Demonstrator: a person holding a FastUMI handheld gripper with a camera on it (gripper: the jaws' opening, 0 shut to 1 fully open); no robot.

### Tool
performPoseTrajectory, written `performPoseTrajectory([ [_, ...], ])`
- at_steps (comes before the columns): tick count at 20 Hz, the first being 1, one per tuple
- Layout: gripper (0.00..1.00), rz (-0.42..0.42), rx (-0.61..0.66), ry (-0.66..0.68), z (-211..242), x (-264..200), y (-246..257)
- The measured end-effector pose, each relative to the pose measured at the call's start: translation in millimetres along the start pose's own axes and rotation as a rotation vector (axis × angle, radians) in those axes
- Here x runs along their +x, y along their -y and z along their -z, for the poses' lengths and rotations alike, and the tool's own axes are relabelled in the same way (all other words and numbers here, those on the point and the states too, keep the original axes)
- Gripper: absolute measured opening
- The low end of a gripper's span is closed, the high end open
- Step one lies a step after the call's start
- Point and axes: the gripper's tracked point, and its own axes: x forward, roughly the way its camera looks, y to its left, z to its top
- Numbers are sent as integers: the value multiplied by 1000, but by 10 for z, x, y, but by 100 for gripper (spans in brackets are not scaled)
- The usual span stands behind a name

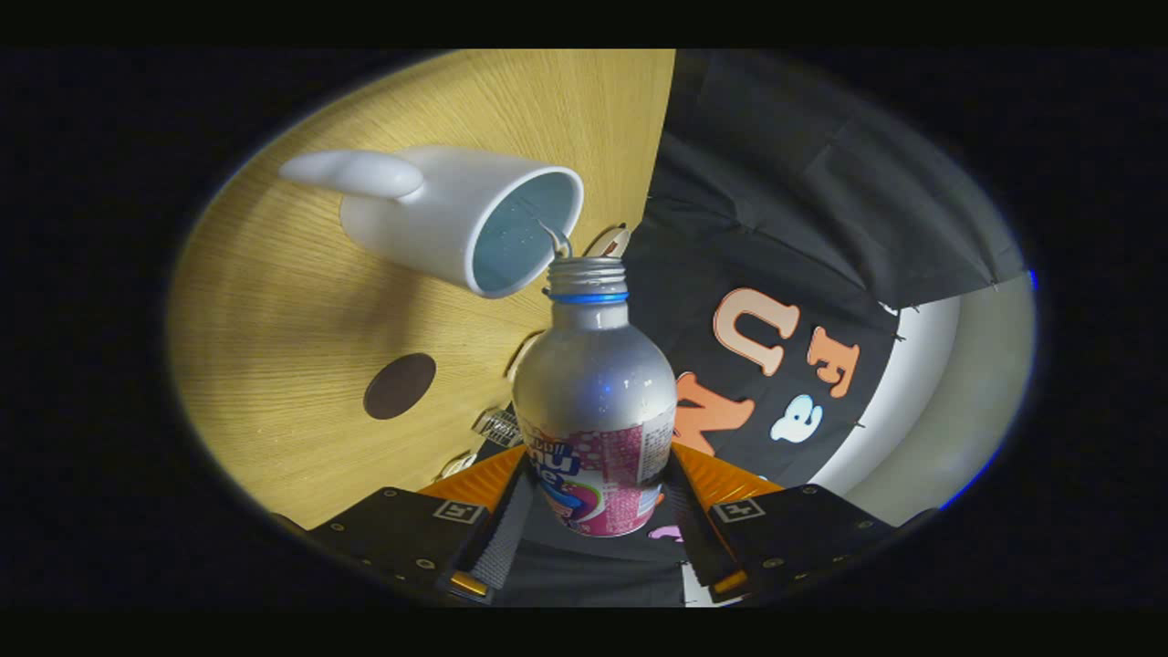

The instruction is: Take the bottle from table, then pour the juice into the cup, finally place the bottle on the coaster

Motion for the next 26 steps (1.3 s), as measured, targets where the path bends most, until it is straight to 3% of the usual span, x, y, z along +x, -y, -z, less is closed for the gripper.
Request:
performPoseTrajectory([
  [16,75,6,-155,14,7,-12,129],
  [26,75,-10,-171,10,13,-55,123],
])
